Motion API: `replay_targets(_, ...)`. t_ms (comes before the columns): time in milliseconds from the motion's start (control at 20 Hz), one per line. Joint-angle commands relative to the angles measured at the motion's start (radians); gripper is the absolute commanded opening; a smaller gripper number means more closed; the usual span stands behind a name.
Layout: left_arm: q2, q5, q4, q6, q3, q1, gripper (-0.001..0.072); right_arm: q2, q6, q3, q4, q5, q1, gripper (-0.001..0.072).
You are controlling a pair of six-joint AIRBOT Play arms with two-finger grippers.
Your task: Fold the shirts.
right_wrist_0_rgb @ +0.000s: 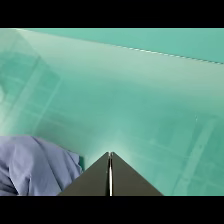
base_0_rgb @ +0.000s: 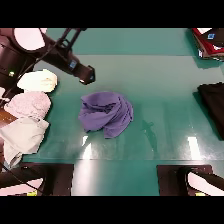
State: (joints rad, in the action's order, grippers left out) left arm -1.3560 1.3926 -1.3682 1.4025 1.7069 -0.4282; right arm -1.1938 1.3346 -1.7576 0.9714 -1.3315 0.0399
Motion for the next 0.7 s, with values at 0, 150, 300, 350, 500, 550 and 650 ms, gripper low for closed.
replay_targets(0,0.026,0.046,0.015,0.022,-0.119,0.085,0.0624,0.000,0.000,-0.001,0.001,-0.005,0.000,0.0018)
replay_targets(150,0.034,-0.061,0.015,0.004,-0.327,0.150,0.0625,0.000,0.000,-0.001,0.001,-0.006,0.000,0.0018)
replay_targets(300,0.028,-0.257,0.070,0.002,-0.474,0.241,0.0625,0.000,0.000,-0.001,0.001,-0.008,0.000,0.0018)
replay_targets(350,0.018,-0.305,0.126,-0.023,-0.497,0.272,0.0625,0.000,0.000,-0.001,0.000,-0.013,0.000,0.0018)
replay_targets(500,-0.066,-0.351,0.348,-0.163,-0.505,0.305,0.0625,0.000,0.000,0.002,0.000,-0.045,0.000,0.0018)
replay_targets(550,-0.105,-0.346,0.401,-0.193,-0.505,0.305,0.0625,0.000,0.000,0.011,0.000,-0.051,0.000,0.0018)
replay_targets(650,-0.180,-0.346,0.418,-0.198,-0.505,0.305,0.0625,0.000,0.000,0.039,-0.002,-0.072,0.000,0.0017)
